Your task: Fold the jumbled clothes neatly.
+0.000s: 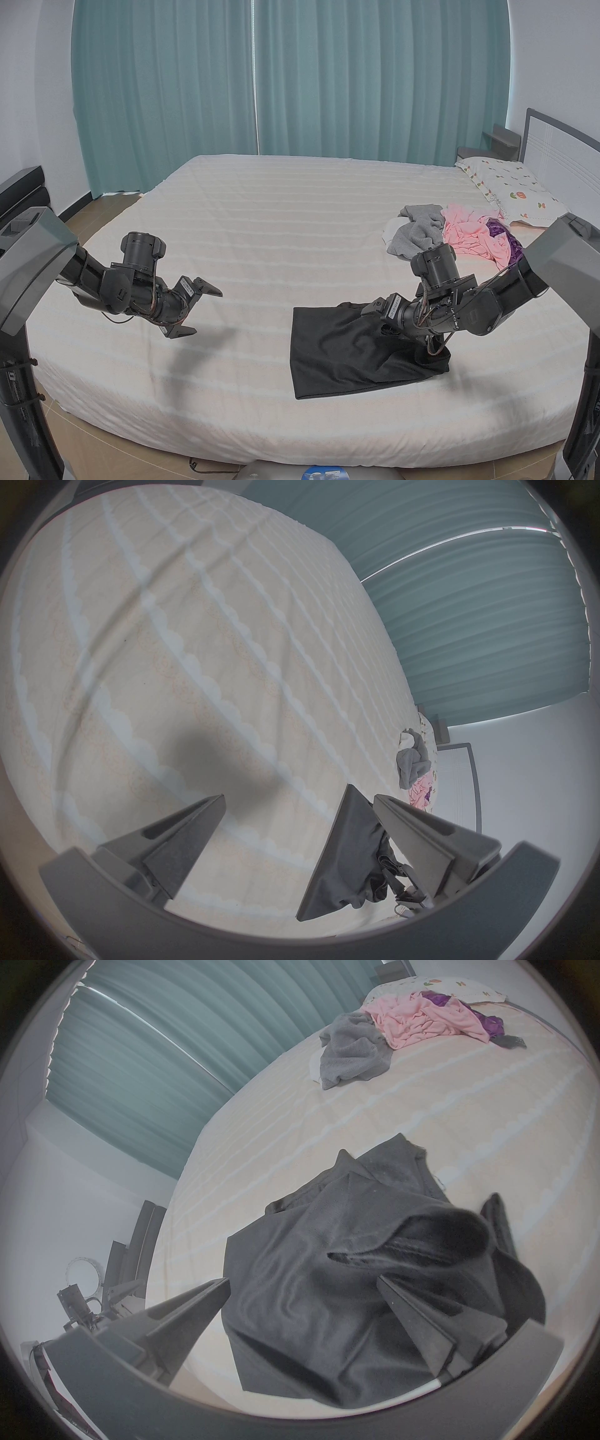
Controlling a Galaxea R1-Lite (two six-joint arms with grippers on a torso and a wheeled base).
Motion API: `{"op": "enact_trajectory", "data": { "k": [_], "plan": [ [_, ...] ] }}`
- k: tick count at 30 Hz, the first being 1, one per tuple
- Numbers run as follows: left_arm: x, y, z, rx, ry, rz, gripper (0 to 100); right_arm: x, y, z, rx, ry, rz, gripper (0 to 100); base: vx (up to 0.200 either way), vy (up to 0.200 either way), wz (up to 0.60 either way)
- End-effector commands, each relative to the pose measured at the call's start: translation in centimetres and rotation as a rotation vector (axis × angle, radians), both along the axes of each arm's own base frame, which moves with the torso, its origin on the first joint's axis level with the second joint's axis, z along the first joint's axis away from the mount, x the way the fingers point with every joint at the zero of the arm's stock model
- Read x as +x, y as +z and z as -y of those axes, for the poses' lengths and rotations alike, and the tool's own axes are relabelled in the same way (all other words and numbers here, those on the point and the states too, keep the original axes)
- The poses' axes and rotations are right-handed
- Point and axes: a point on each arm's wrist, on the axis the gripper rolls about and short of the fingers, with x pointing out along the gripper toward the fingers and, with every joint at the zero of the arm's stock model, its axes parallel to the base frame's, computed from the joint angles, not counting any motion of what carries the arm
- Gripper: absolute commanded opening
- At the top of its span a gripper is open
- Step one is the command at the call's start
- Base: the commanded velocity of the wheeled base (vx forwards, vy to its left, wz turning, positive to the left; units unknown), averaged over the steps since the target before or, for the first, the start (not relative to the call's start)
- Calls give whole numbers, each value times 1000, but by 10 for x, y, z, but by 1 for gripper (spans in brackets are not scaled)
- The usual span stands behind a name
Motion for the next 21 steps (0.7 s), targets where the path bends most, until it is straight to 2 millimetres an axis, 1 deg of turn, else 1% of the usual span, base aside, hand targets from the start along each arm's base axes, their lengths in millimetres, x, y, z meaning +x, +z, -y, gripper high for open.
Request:
{"op": "enact_trajectory", "data": {
  "k": [1,5,8,15,16,17,18,19,21],
  "plan": [
    [-1,-2,0,0,0,-6,100,12,-21,-3,-16,-10,-30,100,0,0,0],
    [-1,-2,0,1,0,-7,100,22,-26,-1,-15,-28,-16,100,0,0,0],
    [-1,-2,0,1,0,-7,100,28,-25,-2,-10,-35,0,100,0,0,0],
    [-1,-3,0,1,0,-9,100,62,-27,22,-36,-149,61,100,0,0,0],
    [-1,-3,0,1,0,-9,100,62,-27,22,-36,-149,61,100,0,0,0],
    [-1,-3,0,1,0,-9,100,73,-24,31,-32,-183,89,100,0,0,0],
    [-1,-3,0,1,0,-9,100,73,-24,32,-32,-186,90,100,0,0,0],
    [-1,-3,0,1,0,-9,100,82,-23,39,-34,-215,107,100,0,0,0],
    [-1,-3,0,1,0,-9,100,89,-24,47,-42,-244,115,100,0,0,0]
  ]
}}
